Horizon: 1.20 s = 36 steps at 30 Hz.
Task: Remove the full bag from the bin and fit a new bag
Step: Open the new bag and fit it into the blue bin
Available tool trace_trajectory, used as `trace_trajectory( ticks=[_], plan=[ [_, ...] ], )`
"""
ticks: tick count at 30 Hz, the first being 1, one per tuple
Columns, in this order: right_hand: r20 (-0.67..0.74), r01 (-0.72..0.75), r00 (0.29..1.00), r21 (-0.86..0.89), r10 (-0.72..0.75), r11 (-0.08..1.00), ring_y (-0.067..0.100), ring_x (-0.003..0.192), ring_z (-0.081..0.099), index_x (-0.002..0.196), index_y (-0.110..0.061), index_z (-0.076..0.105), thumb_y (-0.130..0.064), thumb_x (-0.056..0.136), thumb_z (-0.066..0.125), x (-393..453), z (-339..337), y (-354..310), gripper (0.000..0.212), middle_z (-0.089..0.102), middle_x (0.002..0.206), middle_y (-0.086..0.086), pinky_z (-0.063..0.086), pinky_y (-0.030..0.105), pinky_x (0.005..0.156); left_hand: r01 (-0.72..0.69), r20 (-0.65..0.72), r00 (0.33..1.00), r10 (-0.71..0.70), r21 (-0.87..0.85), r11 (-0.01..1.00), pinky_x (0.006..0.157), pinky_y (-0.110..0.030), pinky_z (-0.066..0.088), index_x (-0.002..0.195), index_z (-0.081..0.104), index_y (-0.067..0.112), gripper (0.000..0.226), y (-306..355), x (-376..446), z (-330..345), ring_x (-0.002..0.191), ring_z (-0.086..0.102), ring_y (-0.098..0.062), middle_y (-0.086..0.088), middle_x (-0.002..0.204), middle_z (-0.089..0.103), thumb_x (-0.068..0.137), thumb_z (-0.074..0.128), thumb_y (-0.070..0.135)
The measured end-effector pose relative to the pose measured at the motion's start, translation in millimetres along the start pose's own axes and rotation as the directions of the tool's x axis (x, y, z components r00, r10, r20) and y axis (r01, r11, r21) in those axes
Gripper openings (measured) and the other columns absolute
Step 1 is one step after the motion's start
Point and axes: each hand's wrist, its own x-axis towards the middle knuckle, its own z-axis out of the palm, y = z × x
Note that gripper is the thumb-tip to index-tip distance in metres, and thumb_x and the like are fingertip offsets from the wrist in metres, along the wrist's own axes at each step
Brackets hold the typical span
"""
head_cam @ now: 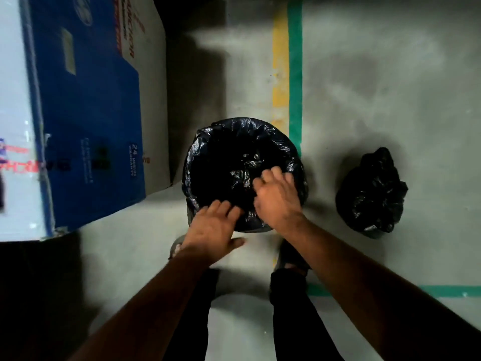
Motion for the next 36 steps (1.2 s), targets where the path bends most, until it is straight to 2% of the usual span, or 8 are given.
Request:
trace_trajectory(
  ticks=[4,7,9,19,23,26,29,36],
  plan=[
    [-0.138,-0.555,0.768,0.344,0.626,0.757,0.03,0.108,0.05,0.109,-0.017,0.054,-0.036,0.071,0.069,-38.8,13.8,5.9,0.044,0.056,0.112,0.009,0.039,0.04,0.087,-0.043,-0.098,0.993,0.059,0.154,0.987,0.059,-0.033,0.051,0.093,0.064,0.016,0.047,0.3,-21.7,24.8,0.068,0.065,-0.028,-0.005,0.076,0.065,0.05,0.083,0.012],
    [0.599,-0.681,0.38,0.697,0.705,-0.225,0.03,0.108,0.058,0.117,-0.008,0.057,-0.038,0.069,0.083,-45.8,44.9,14.6,0.062,0.061,0.118,0.011,0.054,0.033,0.078,0.09,-0.198,0.978,-0.065,0.118,0.989,0.053,-0.032,0.05,0.108,0.058,0.014,0.061,-2.2,-26.0,36.9,0.063,0.065,-0.029,-0.006,0.073,0.066,0.052,0.084,0.009],
    [0.83,-0.493,0.457,0.535,0.319,-0.686,0.019,0.093,0.063,0.109,-0.011,0.065,-0.027,0.075,0.082,-54.3,58.8,18.6,0.041,0.066,0.105,0.006,0.057,0.023,0.059,0.201,-0.232,0.957,-0.174,0.102,0.974,0.045,-0.031,0.047,0.112,0.057,0.014,0.063,-3.2,-23.8,41.8,0.063,0.066,-0.03,-0.006,0.073,0.066,0.055,0.086,0.013],
    [0.743,-0.721,0.597,0.663,0.304,-0.202,0.017,0.056,0.062,0.076,-0.014,0.046,0.002,0.083,0.069,-63.1,62.6,51.4,0.029,0.06,0.069,0.01,0.052,0.021,0.049,0.065,-0.303,0.953,-0.012,0.165,0.984,0.044,-0.03,0.048,0.082,0.071,0.015,0.028,0.9,-31.0,53.3,0.063,0.067,-0.03,-0.006,0.07,0.067,0.056,0.08,0.008],
    [0.729,-0.679,0.58,0.679,0.364,-0.279,0.025,0.08,0.064,0.105,-0.012,0.051,0.006,0.088,0.056,-48.0,66.6,56.8,0.026,0.058,0.095,0.012,0.06,0.029,0.058,0.26,0.036,0.965,-0.259,-0.257,0.931,0.091,-0.04,0.055,0.127,0.061,0.032,0.052,-7.1,-27.3,74.4,0.111,0.064,-0.027,-0.005,0.128,0.063,0.076,0.058,0.023],
    [0.616,-0.715,0.485,0.688,0.621,-0.125,0.029,0.093,0.064,0.114,-0.005,0.055,-0.016,0.084,0.055,-34.0,62.5,61.2,0.032,0.062,0.108,0.007,0.058,0.042,0.081,0.518,0.173,0.736,-0.655,-0.767,0.379,0.086,-0.039,0.057,0.104,0.07,0.022,0.04,0.5,-27.5,70.4,0.086,0.071,-0.028,-0.005,0.099,0.075,0.071,0.047,0.031],
    [0.395,-0.583,0.475,0.811,0.786,-0.055,0.024,0.096,0.063,0.117,-0.008,0.058,-0.033,0.088,0.05,-20.2,37.8,51.5,0.039,0.066,0.114,0.007,0.053,0.044,0.091,0.25,0.4,0.318,-0.859,-0.91,-0.332,0.068,-0.032,0.05,0.103,0.055,0.016,0.019,0.0,-20.9,52.9,0.067,0.063,-0.022,-0.012,0.091,0.069,0.091,0.051,0.03],
    [0.315,-0.524,0.492,0.852,0.811,-0.013,0.04,0.119,0.055,0.127,-0.002,0.054,-0.037,0.104,0.026,18.5,21.0,26.5,0.05,0.058,0.131,0.024,0.041,0.034,0.095,0.052,0.49,0.443,-0.751,-0.85,-0.524,0.098,-0.043,0.051,0.11,0.055,0.021,0.03,-1.6,36.1,28.8,0.104,0.063,-0.024,-0.003,0.112,0.064,0.102,0.036,0.042]
  ],
)
